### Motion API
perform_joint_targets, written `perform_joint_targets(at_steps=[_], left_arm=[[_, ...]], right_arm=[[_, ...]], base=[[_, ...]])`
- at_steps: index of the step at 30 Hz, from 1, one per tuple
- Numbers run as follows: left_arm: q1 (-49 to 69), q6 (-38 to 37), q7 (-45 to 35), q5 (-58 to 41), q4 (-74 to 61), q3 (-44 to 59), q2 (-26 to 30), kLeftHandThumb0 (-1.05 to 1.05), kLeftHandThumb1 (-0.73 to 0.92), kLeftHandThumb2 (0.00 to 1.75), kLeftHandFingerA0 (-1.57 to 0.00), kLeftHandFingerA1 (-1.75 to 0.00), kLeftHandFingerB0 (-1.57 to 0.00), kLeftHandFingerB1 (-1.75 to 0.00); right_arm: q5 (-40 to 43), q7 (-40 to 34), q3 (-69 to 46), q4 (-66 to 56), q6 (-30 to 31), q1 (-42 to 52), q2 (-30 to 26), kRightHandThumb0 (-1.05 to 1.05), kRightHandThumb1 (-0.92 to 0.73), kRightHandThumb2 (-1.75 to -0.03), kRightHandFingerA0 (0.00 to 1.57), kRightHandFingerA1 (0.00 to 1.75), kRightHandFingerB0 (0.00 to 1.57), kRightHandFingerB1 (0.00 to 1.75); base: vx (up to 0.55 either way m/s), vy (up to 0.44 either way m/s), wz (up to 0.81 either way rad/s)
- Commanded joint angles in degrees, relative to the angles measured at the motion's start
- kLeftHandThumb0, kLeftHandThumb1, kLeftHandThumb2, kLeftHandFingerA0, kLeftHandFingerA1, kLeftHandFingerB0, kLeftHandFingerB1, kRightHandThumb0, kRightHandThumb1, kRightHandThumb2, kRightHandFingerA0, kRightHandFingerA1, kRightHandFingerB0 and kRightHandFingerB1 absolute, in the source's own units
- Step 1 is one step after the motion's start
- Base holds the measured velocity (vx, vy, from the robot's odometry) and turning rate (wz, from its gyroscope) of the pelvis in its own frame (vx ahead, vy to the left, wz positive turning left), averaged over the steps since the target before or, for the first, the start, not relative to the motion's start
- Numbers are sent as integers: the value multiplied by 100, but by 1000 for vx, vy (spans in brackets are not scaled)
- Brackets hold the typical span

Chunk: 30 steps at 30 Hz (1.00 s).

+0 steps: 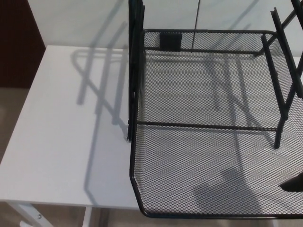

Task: The robot walks towards a file tray kept in the middle of a desk and uses its right hand to grab a tray and pulls it out towards itself

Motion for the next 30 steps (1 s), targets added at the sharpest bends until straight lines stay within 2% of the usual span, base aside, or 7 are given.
perform_joint_targets(at_steps=[1, 30], left_arm=[[-317, 165, -350, 308, -158, -188, 305, -35, 56, 57, -60, -42, -53, -49], [-452, 222, -432, 146, 75, -96, 204, -37, 56, 57, -59, -44, -52, -53]], right_arm=[[10455, 4664, -7083, 267, 1602, -494, -1014, -63, -62, -60, 54, 48, 67, 42], [10776, 4921, -7424, 467, 1853, -314, -1079, -63, -62, -60, 54, 48, 67, 42]], base=[[0, 0, 0], [0, 0, 0]])
